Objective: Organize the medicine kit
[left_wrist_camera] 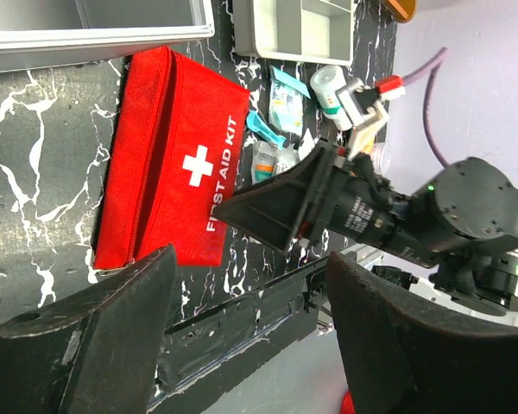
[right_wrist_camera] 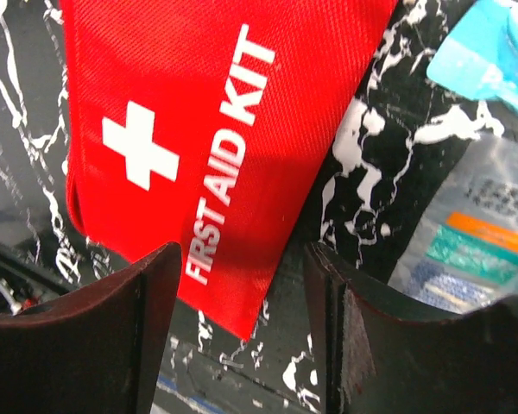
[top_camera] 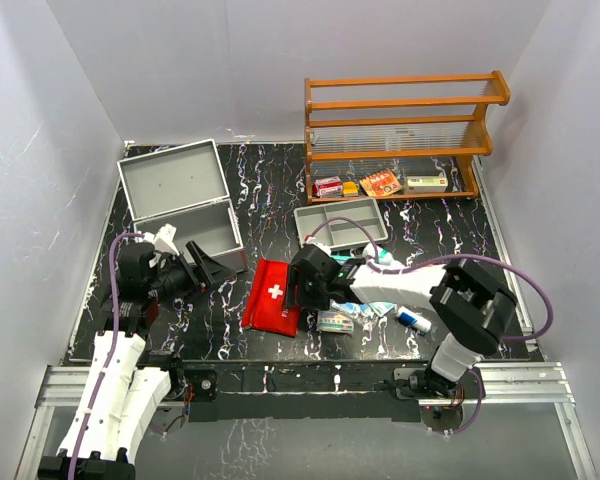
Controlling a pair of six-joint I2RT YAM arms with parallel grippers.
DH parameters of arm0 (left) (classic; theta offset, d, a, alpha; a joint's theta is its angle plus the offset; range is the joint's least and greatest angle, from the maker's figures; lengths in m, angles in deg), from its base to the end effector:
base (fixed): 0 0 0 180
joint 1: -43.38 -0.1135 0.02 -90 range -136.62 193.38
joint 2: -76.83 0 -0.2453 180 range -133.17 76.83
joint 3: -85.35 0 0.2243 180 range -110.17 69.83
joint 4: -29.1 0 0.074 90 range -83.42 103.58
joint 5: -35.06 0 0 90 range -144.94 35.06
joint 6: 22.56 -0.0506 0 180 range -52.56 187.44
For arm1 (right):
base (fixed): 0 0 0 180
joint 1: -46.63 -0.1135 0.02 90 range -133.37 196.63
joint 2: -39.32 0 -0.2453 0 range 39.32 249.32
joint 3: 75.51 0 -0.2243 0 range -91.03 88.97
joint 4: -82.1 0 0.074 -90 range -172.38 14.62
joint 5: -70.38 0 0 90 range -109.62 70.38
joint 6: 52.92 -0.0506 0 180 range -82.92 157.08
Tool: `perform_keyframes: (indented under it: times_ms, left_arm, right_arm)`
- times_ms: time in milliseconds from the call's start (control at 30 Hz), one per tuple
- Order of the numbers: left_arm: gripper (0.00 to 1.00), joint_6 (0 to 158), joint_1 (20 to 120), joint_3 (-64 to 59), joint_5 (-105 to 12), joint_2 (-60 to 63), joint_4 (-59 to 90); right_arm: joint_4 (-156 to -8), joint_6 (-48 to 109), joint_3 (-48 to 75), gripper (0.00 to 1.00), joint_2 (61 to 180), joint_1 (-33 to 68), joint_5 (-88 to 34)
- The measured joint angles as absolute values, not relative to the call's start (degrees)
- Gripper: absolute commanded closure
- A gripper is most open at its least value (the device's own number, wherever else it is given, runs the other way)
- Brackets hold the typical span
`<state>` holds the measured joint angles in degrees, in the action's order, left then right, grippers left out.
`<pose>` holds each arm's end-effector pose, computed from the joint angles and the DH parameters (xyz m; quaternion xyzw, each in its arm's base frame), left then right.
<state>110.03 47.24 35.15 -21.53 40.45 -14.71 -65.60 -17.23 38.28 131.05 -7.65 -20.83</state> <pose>0.1388 -0.0373 0.2545 -0.1394 0.8302 -0.4176 0.3420 0.1720 0.2411 0.1566 -0.0027 0.9608 0.2310 0.1535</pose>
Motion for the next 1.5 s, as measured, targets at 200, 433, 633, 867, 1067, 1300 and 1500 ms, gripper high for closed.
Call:
perform_keyframes:
  times_ms: [200,433,633,867,1067,1300,1500]
  left_arm:
    - [0.29,110.0,47.2,35.2,-21.4,40.7,-14.3]
    - [0.29,109.9,47.2,36.2,-21.4,40.3,-13.9]
    - [0.27,110.1,47.3,37.4,-21.1,40.1,-13.8]
    - [0.24,110.6,47.3,38.7,-20.8,40.4,-13.4]
    - [0.19,110.6,47.3,38.3,-19.8,40.0,-11.7]
    - [0.12,111.0,47.3,34.4,-18.9,39.8,-9.0]
    - [0.16,114.2,47.3,32.7,-15.8,39.3,-3.6]
  right_arm:
    - [-66.6,-18.0,35.3,0.55,135.7,-8.4,-18.1]
    - [-68.7,-18.5,34.9,0.88,137.4,-8.5,-16.0]
    - [-74.0,-18.5,38.2,1.00,136.9,-8.5,-15.1]
    - [-76.7,-16.8,42.8,1.00,132.4,-8.5,-14.1]
    - [-78.2,-12.2,45.7,1.00,121.4,-8.3,-13.6]
    - [-79.2,-7.9,45.7,1.00,111.7,-6.8,-14.0]
    - [-78.7,-6.8,45.7,1.00,104.7,-6.7,-15.0]
